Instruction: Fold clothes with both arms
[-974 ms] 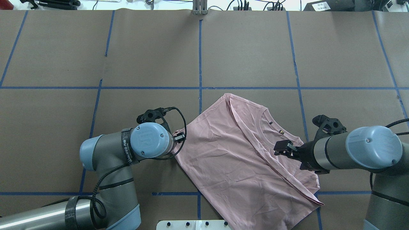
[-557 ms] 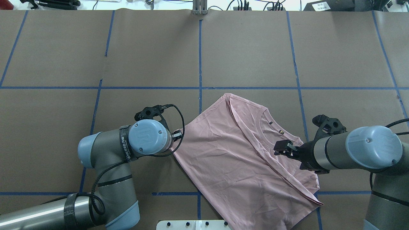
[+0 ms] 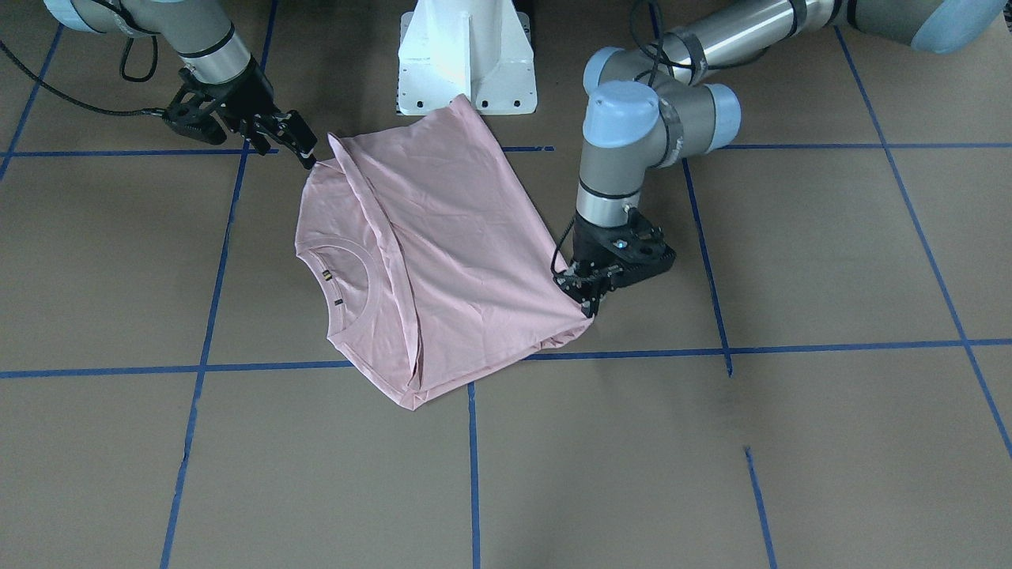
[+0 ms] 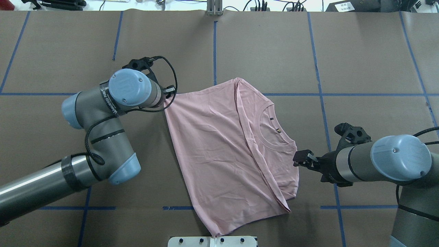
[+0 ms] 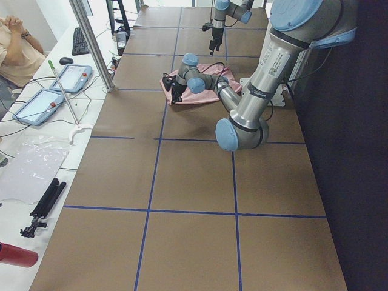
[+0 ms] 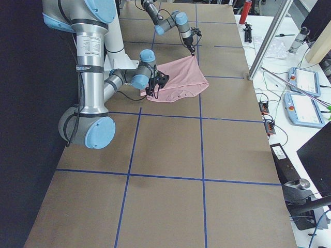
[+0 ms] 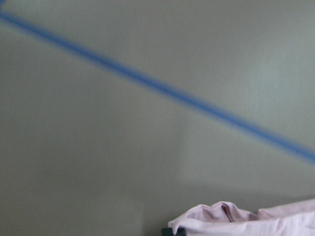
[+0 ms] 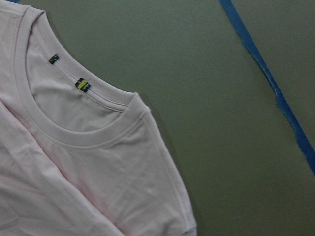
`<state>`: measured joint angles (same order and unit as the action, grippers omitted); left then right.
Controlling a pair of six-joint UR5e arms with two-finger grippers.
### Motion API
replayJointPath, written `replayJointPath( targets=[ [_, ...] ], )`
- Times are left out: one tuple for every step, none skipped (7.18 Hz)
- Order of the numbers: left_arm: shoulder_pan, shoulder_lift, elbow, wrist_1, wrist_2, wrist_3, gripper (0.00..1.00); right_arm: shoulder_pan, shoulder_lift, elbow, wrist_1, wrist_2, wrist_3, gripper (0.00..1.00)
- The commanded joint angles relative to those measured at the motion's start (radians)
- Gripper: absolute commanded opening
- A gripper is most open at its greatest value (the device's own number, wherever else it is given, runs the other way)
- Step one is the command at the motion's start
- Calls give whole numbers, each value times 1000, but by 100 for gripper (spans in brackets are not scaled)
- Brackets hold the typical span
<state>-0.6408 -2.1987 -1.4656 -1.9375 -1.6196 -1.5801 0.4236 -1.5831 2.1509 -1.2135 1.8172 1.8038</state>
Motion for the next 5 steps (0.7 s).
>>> replayJointPath(
  targets=[
    [-147,-163,483,-403,3,14,0,-3,3,-3,0,-1,0,100],
    [-164,-171,501,-414,4,84,0,-3,29,-3,0,-2,0,100],
    [-165,-162,479,-413,0,113,48,-9,105,-40,0,-12,8,100],
    [-140,-91,315,-399,-6,103,49,-38,223,-107,-3,-72,12,100],
    [-82,-5,124,-365,-14,74,49,-115,307,-152,-12,-182,19,100]
  ],
)
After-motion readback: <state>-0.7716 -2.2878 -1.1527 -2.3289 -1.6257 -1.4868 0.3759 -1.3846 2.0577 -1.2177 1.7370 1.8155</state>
